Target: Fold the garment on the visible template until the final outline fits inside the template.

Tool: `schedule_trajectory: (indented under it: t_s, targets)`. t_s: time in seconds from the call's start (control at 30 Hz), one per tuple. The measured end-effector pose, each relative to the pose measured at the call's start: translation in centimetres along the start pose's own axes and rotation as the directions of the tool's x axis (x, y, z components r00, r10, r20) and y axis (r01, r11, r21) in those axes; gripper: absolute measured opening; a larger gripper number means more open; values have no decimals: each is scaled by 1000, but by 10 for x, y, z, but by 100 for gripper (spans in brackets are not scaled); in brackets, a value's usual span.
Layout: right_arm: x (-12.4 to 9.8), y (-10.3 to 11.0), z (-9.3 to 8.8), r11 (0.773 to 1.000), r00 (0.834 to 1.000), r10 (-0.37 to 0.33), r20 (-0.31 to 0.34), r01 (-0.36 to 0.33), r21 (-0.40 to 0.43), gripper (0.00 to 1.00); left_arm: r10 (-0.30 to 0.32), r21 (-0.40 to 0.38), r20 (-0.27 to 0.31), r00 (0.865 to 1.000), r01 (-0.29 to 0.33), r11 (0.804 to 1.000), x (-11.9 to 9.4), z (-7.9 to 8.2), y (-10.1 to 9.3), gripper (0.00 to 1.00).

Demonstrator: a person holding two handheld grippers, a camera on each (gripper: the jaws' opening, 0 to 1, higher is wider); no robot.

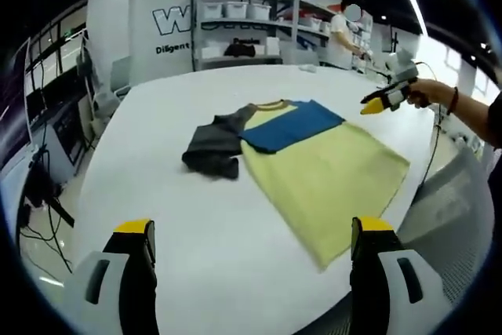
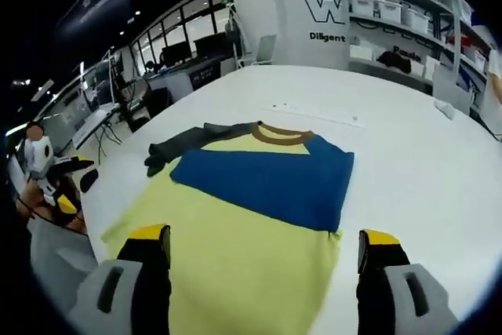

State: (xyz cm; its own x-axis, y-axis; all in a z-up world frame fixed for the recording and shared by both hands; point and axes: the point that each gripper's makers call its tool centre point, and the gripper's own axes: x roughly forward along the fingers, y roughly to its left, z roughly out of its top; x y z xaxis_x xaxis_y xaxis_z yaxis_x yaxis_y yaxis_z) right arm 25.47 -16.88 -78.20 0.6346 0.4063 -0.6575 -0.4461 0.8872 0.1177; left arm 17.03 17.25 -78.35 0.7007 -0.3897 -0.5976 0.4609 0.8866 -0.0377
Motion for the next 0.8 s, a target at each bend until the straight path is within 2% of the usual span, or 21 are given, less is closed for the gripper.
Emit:
schedule_trajectory:
  t_s: [0.17,0.43,0.47,0.5,0.57,0.63,0.8]
  targets:
    - [-11,13,-8,999,999,32,4,-32,-11,99,17,-9,5,1000,-17,1000,11,4,8,98]
    - [-23,22,-17,998,999,32,2,-32,-51,99,27,-20,3,1000,-27,999,34,12,27,96]
    - [-24,23,-17,998,999,37,2,-37,-54,99,27,-16,2,1000,-27,1000,35,13,27,96]
    - [-24,24,-18,998,999,42,2,-42,-56,99,25,23,-16,1000,-25,999,38,12,28,96]
    - [-24,28,-23,996,998,59,-11,-60,-70,99,20,19,-22,1000,-19,1000,43,15,28,95]
    - [-26,31,-28,995,997,70,-19,-71,-70,99,6,-12,2,1000,-6,1000,48,21,29,95]
    - [-29,41,-37,992,995,95,-25,-97,-76,99,-8,-60,11,1000,8,998,63,28,37,93]
